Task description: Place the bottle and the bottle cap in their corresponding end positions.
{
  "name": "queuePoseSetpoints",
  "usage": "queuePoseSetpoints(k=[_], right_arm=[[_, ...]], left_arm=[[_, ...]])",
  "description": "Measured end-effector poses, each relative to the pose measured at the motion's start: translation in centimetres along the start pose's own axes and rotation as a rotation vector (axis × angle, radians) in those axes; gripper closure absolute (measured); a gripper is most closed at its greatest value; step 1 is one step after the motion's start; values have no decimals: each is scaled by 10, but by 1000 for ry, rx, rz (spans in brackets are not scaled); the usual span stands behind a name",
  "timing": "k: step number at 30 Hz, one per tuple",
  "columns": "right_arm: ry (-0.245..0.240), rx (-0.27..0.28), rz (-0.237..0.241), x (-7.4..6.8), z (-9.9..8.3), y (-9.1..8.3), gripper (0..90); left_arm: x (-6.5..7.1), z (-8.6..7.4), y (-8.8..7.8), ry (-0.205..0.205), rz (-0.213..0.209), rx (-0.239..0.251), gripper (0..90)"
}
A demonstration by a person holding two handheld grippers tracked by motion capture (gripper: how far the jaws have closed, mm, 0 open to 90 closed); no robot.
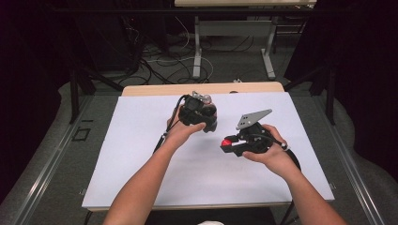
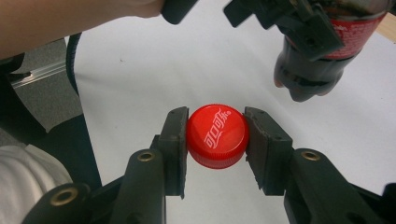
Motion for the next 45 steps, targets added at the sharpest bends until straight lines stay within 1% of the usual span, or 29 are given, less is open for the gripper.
queuePoseSetpoints(k=[3,5,8,9,10,12,13,15,17,18,19,20,21,22,25,26,27,28,30,31,32,34,35,37,38,41,43,44,45], right_arm=[[-8,0,-6,1,1,1,612],[-7,2,1,0,1,2,612],[-16,-6,2,0,3,2,612],[-18,8,-2,1,3,3,612],[-7,9,-3,0,4,4,612],[-18,9,-2,0,4,4,612],[-15,9,-1,0,4,4,612],[-18,-3,6,0,4,5,612],[-11,8,2,0,3,6,612],[-4,5,9,-1,3,6,612],[-13,3,8,1,2,7,612],[-6,1,5,1,1,7,612],[-6,4,5,1,0,8,612],[2,5,5,2,-1,9,612],[11,5,10,3,-3,12,612],[15,5,8,4,-4,13,612],[17,9,3,5,-5,14,612],[14,-4,15,6,-6,15,612],[26,4,1,6,-7,18,612],[32,5,-3,6,-7,19,612],[31,2,0,7,-8,20,612],[22,0,-12,7,-8,23,612],[15,-17,0,7,-9,23,612],[11,-4,-4,7,-9,27,612],[7,-23,-2,7,-9,29,612],[3,-23,-8,7,-9,35,612],[-14,-39,-5,8,-9,37,612],[-3,-31,-10,7,-9,39,612],[-25,-34,-3,8,-9,39,612]], left_arm=[[-7,-2,7,-12,13,-3,307],[-10,-5,14,-46,5,13,306],[-14,-10,21,-53,6,-8,306],[-15,-12,23,-61,-1,-19,306],[-17,-14,25,-52,6,-28,306],[-18,-18,30,-58,20,-26,306],[-18,-19,32,-73,21,-24,306],[-20,-22,35,-66,26,-23,305],[-20,-24,36,-82,12,-37,305],[-21,-25,36,-61,27,-30,305],[-22,-26,36,-57,25,-27,305],[-20,-27,37,-71,22,-20,304],[-20,-28,36,-69,3,-43,304],[-20,-28,38,-68,7,-36,303],[-19,-31,39,-32,5,-64,302],[-19,-32,40,-24,6,-60,301],[-18,-32,42,-24,15,-38,300],[-18,-33,41,-17,7,-52,299],[-17,-35,42,-17,10,-31,296],[-18,-35,40,-12,1,-41,296],[-18,-36,41,-12,4,-28,295],[-17,-36,42,-11,8,-11,294],[-17,-37,42,-5,9,-14,294],[-16,-37,43,-4,15,-8,293],[-16,-37,43,-3,15,-10,292],[-16,-38,41,12,6,-33,291],[-15,-38,42,9,18,-21,290],[-15,-38,42,5,15,-16,290],[-15,-38,42,3,15,-14,290]])
Point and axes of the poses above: each handheld gripper's, and its own axes: y roughly forward along the jaws, z roughly out of its top, x roughly to its right, the point moved 4 cm from there along y, roughly forward along the jaws, and after that the axes turned 5 degrees about -y, right-handed, at the moved point
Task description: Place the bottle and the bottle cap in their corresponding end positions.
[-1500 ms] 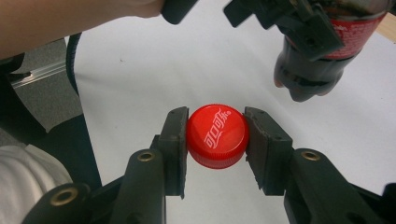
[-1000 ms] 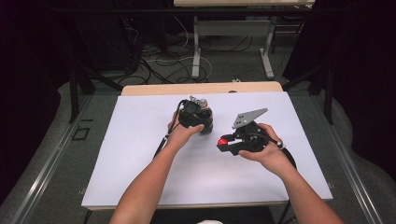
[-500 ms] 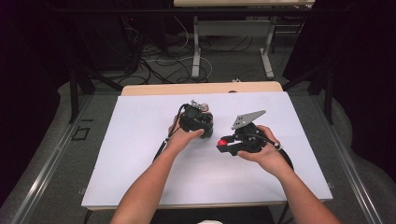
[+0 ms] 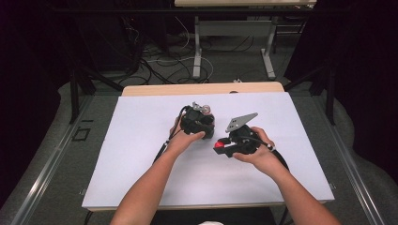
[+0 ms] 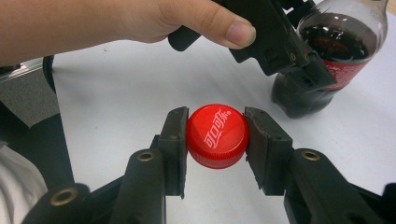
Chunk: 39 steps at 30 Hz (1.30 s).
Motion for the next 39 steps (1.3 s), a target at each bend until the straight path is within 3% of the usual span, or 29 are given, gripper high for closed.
queuePoseSetpoints(k=[1,9,13,15,17,20,24,29,32,37,39], right_arm=[[19,4,-1,-2,1,1,612],[17,-18,16,-2,-1,7,612],[27,-28,22,-1,-3,12,612],[16,-34,15,0,-5,16,612],[37,-41,18,0,-6,20,612],[33,-56,12,1,-9,27,612],[17,-77,8,2,-11,38,612],[32,-98,1,1,-15,53,612],[36,-116,-4,2,-20,65,612],[48,-155,3,3,-30,79,611],[58,-157,2,2,-33,83,611]], left_arm=[[0,0,0,1,-1,2,290],[0,-1,1,-20,-19,9,278],[-2,-3,1,-31,-26,-9,211],[-3,-4,-2,-44,-35,-4,191],[-4,-4,-6,-45,-42,5,143],[-5,-6,-12,-67,-48,14,13],[-8,-11,-25,-41,-35,11,6],[-10,-22,-47,-81,-57,33,6],[-10,-31,-64,-64,-65,48,6],[-10,-47,-86,-85,-62,88,6],[-10,-52,-93,-95,-59,80,6]])
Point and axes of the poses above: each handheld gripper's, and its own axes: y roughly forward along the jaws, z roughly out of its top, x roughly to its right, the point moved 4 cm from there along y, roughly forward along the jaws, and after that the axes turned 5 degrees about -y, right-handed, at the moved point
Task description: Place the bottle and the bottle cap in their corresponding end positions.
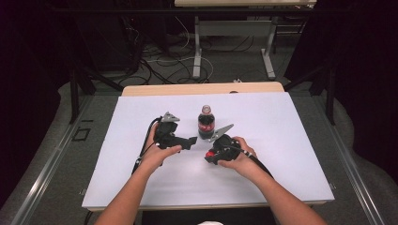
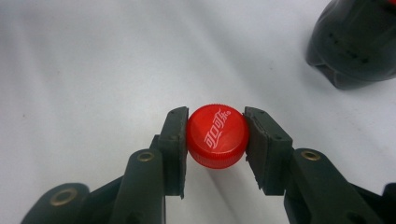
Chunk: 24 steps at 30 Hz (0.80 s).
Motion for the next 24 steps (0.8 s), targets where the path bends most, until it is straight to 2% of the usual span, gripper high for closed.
queuePoseSetpoints(k=[4,7,9,12,15,18,21,24], right_arm=[[-6,-16,1,-3,-1,7,611],[-22,-23,4,-5,0,11,610],[-30,-25,5,-7,0,14,610],[-46,-40,1,-8,0,17,610],[-40,-59,1,-9,-2,20,609],[-68,-64,0,-9,-2,23,608],[-51,-76,-8,-9,-3,23,595],[-44,-71,-17,-8,-3,23,534]], left_arm=[[0,-9,-11,2,7,7,6],[-1,-14,-18,-21,-2,25,6],[-3,-18,-20,-23,-4,17,6],[-4,-20,-24,-29,5,23,6],[-6,-20,-27,-34,11,40,6],[-9,-21,-28,-46,16,44,6],[-12,-22,-30,-53,19,42,6],[-14,-22,-31,-53,22,41,6]])
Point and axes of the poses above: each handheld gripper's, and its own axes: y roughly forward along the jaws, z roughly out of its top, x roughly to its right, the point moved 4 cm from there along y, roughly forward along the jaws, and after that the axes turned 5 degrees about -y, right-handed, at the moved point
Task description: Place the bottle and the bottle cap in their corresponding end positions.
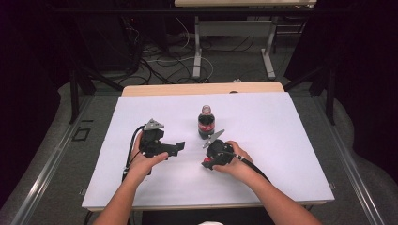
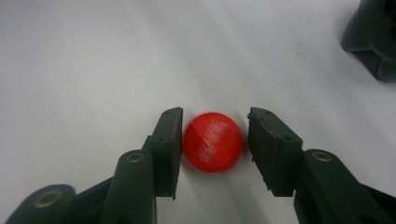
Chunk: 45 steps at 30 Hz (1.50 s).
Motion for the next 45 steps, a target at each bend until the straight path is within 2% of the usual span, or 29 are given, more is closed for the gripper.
queuePoseSetpoints(k=[1,2,4,8,9,10,11,14,16,17,19,22,23,24,27,31,33,35,41,43,45], right_arm=[[0,0,-2,0,0,0,521],[-4,1,1,0,0,0,511],[-3,13,-4,1,0,-1,479],[39,38,-12,2,0,-10,415],[51,35,-21,4,0,-13,388],[55,36,-30,6,-1,-15,365],[66,26,-46,7,-2,-18,361],[82,57,-68,15,-4,-27,359],[111,76,-98,21,-6,-34,350],[138,78,-94,24,-7,-38,342],[183,110,-126,32,-10,-45,313],[250,114,-166,43,-16,-56,308],[257,109,-186,48,-19,-60,273],[247,129,-222,54,-22,-62,239],[288,153,-278,65,-32,-73,165],[349,192,-347,79,-47,-89,151],[379,206,-373,86,-55,-97,148],[410,222,-389,91,-63,-103,145],[448,238,-451,98,-83,-115,80],[457,249,-458,100,-89,-116,66],[476,237,-465,102,-95,-118,40]], left_arm=[[1,-1,0,-20,-2,3,6],[1,-1,0,-20,-3,4,6],[-1,-1,0,3,3,-6,6],[-4,-3,1,-12,10,-4,6],[-4,-4,2,-30,15,-6,6],[-6,-4,2,-22,20,-8,6],[-8,-5,2,-18,23,-10,6],[-13,-6,2,-20,38,-16,6],[-16,-7,3,-24,50,-14,7],[-17,-7,3,-29,50,-11,6],[-20,-8,3,-25,63,-13,6],[-25,-10,3,-38,81,-15,6],[-26,-10,2,-41,89,-18,6],[-28,-11,2,-45,92,-16,6],[-33,-12,2,-60,107,-17,6],[-40,-13,1,-78,115,-14,6],[-44,-14,-1,-78,126,-15,6],[-47,-15,-1,-101,134,-9,6],[-57,-18,-2,-117,168,-8,6],[-61,-19,-3,-123,179,-3,6],[-64,-19,-4,-129,186,0,6]])
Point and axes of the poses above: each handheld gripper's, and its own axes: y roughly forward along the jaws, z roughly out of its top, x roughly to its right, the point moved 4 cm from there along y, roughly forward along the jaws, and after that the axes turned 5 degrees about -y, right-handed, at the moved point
